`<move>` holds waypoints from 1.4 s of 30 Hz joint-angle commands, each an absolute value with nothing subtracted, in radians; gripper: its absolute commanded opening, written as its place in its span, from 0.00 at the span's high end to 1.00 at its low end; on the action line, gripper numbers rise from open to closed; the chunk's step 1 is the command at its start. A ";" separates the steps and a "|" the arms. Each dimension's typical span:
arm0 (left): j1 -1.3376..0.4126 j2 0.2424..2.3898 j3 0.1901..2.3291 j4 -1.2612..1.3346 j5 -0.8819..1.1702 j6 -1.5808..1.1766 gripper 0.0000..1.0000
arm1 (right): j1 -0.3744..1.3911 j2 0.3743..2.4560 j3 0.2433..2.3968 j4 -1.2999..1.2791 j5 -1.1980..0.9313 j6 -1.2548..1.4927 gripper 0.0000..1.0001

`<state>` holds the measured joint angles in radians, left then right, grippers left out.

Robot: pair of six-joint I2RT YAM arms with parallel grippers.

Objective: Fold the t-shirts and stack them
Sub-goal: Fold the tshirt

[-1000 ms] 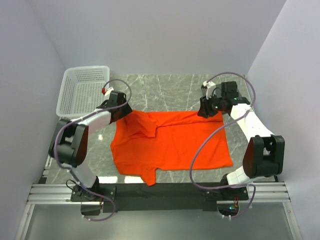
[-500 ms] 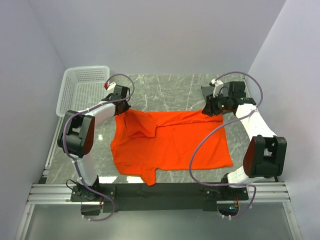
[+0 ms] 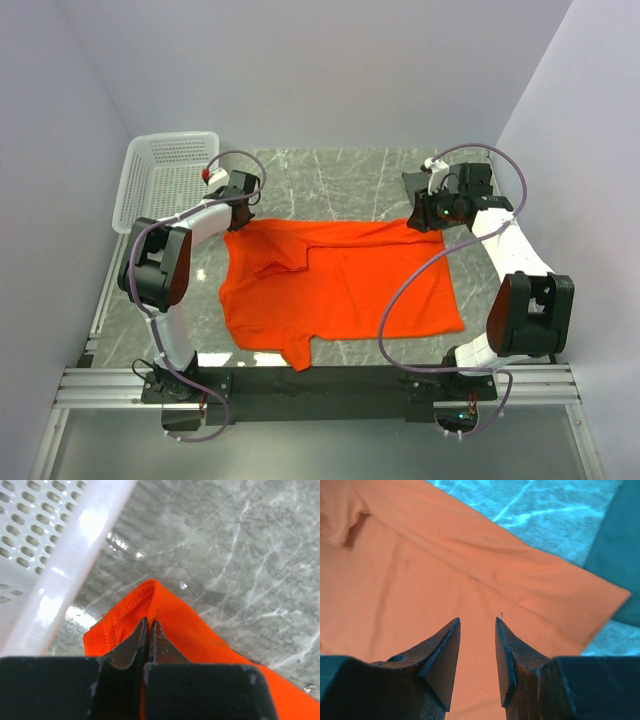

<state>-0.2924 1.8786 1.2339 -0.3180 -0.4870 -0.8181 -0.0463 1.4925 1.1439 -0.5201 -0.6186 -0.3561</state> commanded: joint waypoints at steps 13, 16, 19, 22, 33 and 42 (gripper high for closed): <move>-0.284 1.754 1.267 -0.236 -0.375 -0.718 0.45 | -0.057 1.500 1.147 -0.538 -0.560 -0.436 0.58; -0.284 1.677 1.214 -0.212 -0.321 -0.706 0.37 | -0.057 1.491 1.149 -0.549 -0.568 -0.459 0.58; -0.284 1.596 1.165 -0.187 -0.278 -0.692 0.34 | -0.057 1.500 1.157 -0.532 -0.540 -0.445 0.58; -0.284 1.514 1.117 -0.169 -0.204 -0.670 0.31 | -0.058 1.543 1.180 -0.506 -0.445 -0.379 0.59; -0.281 1.041 0.940 -0.225 -0.133 -0.568 0.14 | -0.189 1.781 1.334 -0.514 -0.342 -0.245 0.60; -0.279 0.842 0.859 -0.330 -0.135 -0.526 0.14 | -0.192 1.920 1.463 -0.577 -0.425 -0.236 0.65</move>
<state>-0.2844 0.8711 0.8986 -0.2741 -0.1497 -0.5594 -0.1989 1.8908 1.3952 -0.5529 -0.3878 -0.2546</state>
